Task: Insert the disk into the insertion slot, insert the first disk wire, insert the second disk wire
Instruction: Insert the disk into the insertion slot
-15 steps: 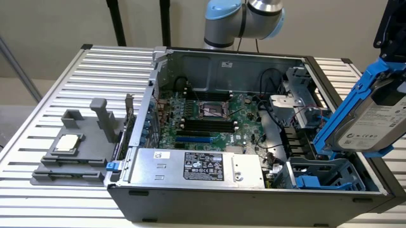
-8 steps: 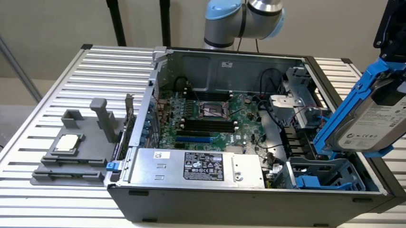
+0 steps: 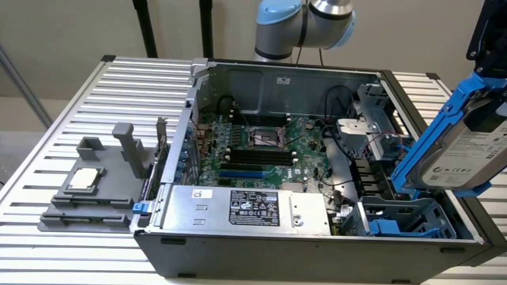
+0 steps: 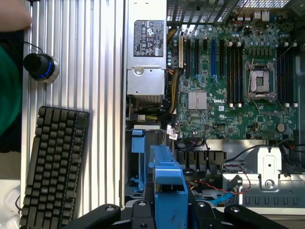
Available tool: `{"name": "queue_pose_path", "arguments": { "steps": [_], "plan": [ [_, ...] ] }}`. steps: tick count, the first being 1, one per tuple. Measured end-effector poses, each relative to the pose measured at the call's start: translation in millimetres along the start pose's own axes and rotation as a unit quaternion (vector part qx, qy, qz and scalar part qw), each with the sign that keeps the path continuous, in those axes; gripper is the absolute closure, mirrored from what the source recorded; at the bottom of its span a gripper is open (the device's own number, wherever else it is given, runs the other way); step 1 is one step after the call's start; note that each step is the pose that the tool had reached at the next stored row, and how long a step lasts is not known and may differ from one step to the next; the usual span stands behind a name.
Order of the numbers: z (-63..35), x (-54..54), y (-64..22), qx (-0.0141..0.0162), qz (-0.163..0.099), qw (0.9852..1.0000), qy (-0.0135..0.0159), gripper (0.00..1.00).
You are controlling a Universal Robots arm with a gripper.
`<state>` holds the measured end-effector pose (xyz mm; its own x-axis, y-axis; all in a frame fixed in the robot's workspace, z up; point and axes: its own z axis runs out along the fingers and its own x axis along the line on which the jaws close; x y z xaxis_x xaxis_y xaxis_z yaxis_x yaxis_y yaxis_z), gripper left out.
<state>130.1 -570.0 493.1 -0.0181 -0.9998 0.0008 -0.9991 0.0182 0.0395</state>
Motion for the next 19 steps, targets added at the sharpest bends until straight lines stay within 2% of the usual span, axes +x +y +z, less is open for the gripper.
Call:
{"name": "queue_pose_path", "arguments": {
  "steps": [19],
  "plan": [
    [0.0, 0.0, 0.0, 0.0000, 0.000, 1.0000, -0.0001, 0.67]
  ]
}}
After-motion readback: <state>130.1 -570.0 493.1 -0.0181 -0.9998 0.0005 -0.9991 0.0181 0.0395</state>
